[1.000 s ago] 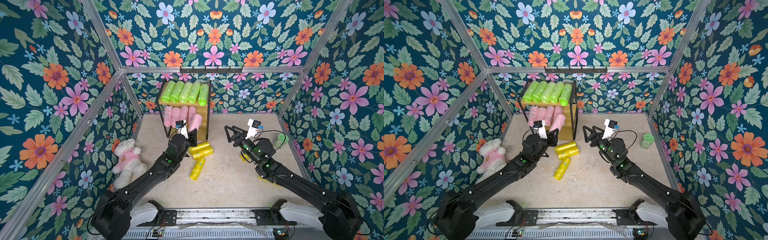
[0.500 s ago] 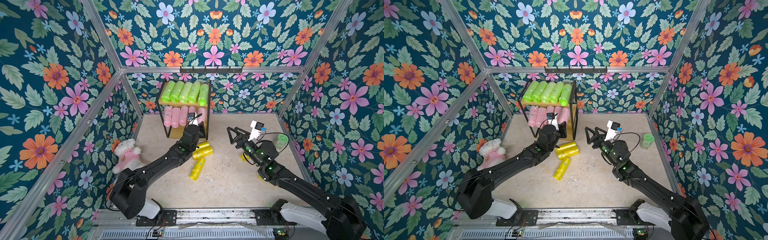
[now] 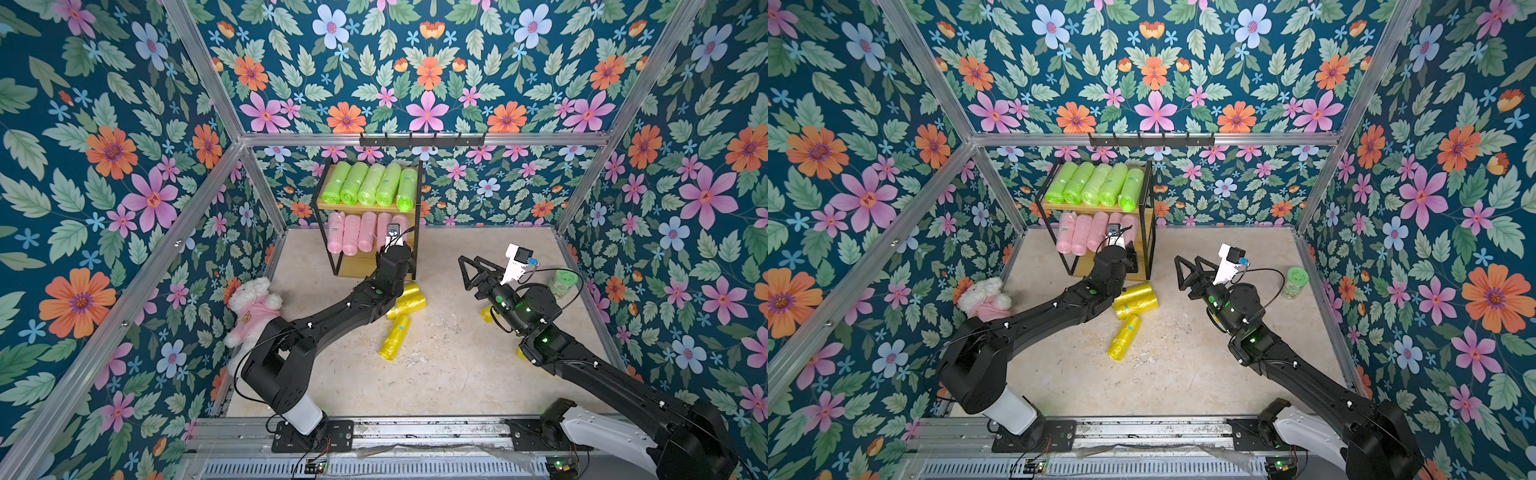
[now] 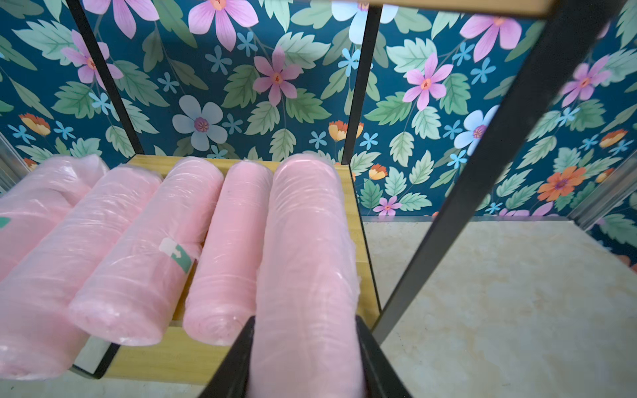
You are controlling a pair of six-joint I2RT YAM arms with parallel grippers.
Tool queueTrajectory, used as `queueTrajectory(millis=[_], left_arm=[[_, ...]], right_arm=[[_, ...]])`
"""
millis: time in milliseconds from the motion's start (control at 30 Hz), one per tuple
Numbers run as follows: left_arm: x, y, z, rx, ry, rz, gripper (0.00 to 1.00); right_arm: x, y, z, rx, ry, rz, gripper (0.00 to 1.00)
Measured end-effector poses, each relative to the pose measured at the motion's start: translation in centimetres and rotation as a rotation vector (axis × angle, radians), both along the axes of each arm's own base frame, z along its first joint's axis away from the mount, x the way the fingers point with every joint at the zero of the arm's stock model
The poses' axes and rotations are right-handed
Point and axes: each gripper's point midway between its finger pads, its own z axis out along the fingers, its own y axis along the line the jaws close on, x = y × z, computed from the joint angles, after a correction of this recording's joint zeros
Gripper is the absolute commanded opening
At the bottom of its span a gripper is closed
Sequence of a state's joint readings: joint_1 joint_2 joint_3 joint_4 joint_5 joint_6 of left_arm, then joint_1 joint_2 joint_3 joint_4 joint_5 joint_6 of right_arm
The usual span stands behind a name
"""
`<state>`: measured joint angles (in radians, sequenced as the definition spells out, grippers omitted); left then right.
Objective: Sort the rolls of trash bags by color and place them on the shelf
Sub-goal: Place the roll of trash bags on the shelf.
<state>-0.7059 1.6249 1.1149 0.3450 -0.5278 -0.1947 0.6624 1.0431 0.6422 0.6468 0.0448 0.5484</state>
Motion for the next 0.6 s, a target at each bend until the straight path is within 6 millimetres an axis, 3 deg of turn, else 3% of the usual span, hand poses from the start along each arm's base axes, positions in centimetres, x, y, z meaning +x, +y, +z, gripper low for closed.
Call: queueTrajectory(millis=[600], left_arm=[[2.5, -0.7, -2.2, 0.167, -0.004, 0.024, 0.42]], right_arm=[[0.5, 0.2, -0.9, -0.011, 0.023, -0.005, 0.87]])
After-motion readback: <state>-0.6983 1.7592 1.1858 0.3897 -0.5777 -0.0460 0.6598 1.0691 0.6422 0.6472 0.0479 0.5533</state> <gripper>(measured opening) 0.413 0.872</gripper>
